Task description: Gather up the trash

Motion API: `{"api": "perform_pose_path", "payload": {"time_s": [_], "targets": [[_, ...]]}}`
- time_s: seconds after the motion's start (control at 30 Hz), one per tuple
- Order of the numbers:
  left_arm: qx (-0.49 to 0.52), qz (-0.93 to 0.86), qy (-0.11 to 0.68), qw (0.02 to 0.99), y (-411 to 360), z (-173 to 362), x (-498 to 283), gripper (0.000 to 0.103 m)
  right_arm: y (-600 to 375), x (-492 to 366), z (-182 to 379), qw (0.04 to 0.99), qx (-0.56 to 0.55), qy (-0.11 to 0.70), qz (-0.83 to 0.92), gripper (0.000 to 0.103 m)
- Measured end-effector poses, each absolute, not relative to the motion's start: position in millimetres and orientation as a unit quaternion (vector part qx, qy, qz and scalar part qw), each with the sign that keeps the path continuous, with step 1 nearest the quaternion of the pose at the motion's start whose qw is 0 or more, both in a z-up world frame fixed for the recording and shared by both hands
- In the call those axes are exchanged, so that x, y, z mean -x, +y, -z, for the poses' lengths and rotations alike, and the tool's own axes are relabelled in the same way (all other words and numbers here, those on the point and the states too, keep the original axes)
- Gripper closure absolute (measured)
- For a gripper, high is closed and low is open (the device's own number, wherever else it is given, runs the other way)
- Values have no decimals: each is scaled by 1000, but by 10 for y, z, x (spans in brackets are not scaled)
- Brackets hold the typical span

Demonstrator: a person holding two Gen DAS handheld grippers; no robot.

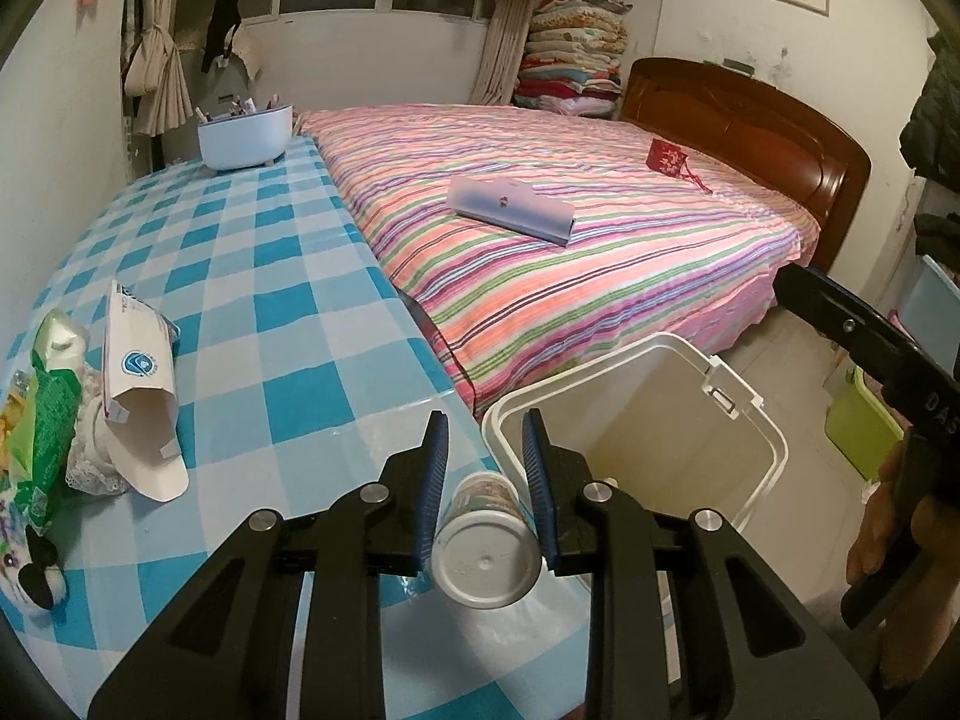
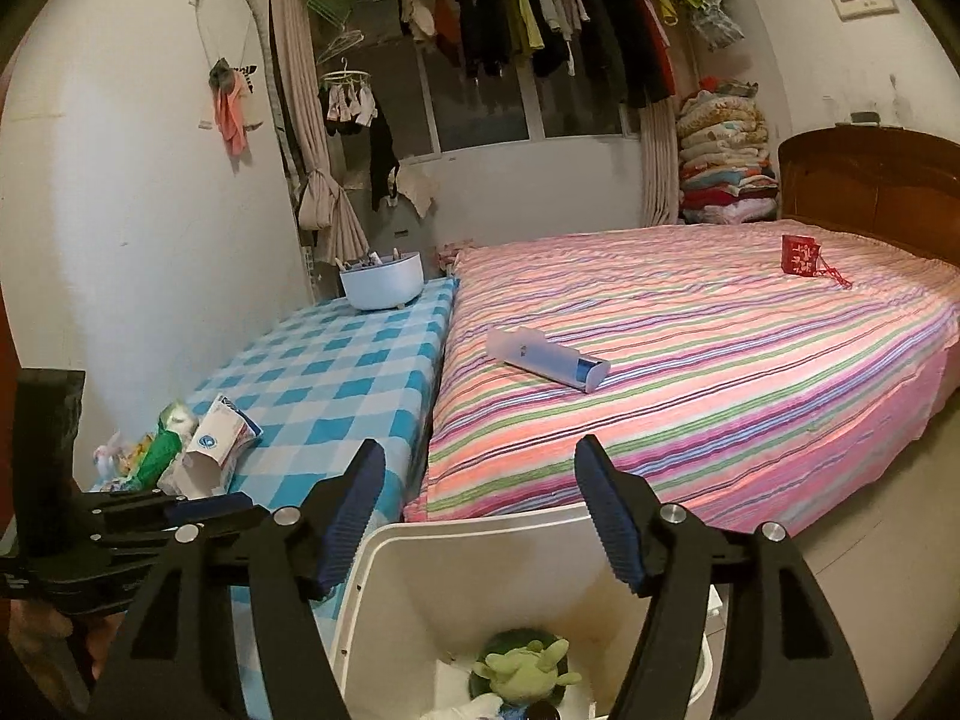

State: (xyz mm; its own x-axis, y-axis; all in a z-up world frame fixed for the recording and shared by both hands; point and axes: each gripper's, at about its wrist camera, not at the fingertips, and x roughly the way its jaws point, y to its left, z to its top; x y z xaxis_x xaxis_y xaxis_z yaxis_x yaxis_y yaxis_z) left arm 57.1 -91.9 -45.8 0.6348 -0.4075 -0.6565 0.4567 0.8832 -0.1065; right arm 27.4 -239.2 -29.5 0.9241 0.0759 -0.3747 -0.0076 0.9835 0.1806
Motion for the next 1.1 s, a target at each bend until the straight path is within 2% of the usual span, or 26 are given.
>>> {"api": "perform_pose_path", "payload": {"time_s": [0.3,0.33,0.37,0.4,0.73,0.8,0.83,0.87,0.97,1.1], "targets": [[-43,252,344,904,-1092,414,-563,81,-2434,-247,262,978,-97,182,-16,39],[-42,259,343,902,-1129,404,-557,84,-2450,-238,256,979,-100,179,-13,39],[-39,264,342,901,-1157,394,-552,101,-2474,-227,247,979,-106,176,-11,39],[-38,268,340,901,-1183,382,-549,103,-2488,-217,249,979,-108,175,-10,39],[-45,278,351,893,-1472,484,-601,101,-2565,-187,239,979,-119,166,-7,39],[-39,275,348,895,-1456,462,-630,84,-2570,-185,241,979,-120,165,-7,39],[-34,273,348,896,-1429,442,-649,49,-2572,-188,243,979,-122,165,-9,39],[-27,266,344,900,-1386,423,-661,22,-2579,-187,245,978,-123,165,-12,39],[-12,237,306,922,-1221,314,-628,22,-2582,-187,251,977,-131,168,-33,39],[-1,228,304,925,-1076,276,-654,23,-2485,-240,285,971,-129,189,-65,39]]}}
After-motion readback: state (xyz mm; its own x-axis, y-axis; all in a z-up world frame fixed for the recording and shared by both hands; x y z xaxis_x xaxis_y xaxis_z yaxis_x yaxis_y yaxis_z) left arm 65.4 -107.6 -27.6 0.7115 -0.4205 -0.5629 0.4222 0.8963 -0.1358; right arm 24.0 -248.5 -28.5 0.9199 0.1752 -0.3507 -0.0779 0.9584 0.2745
